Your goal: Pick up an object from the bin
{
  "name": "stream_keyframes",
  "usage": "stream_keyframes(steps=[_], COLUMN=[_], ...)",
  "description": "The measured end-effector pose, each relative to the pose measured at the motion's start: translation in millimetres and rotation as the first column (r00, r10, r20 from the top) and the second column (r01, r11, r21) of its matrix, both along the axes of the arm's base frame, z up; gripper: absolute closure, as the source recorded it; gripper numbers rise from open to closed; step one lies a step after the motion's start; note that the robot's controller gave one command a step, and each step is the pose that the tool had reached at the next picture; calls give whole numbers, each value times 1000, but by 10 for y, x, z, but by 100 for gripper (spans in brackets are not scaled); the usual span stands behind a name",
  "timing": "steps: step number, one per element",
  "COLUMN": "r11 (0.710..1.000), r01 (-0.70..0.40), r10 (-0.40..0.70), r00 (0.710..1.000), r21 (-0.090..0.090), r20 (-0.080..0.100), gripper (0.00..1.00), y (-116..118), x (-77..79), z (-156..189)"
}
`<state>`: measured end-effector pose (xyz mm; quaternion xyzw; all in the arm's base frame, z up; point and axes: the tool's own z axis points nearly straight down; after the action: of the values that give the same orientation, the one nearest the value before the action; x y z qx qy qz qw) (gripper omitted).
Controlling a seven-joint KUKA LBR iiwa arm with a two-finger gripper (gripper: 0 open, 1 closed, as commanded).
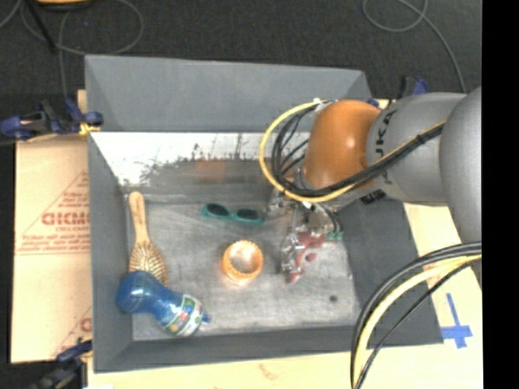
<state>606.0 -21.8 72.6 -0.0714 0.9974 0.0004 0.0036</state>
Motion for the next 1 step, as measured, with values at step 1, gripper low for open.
stream_keyframes(steps=[1], r11=[999], r01=[35], r10=[-35], r00=[999], r21=[-1], r20=[-4], gripper=[0], y=[435], x=[-535], z=[129])
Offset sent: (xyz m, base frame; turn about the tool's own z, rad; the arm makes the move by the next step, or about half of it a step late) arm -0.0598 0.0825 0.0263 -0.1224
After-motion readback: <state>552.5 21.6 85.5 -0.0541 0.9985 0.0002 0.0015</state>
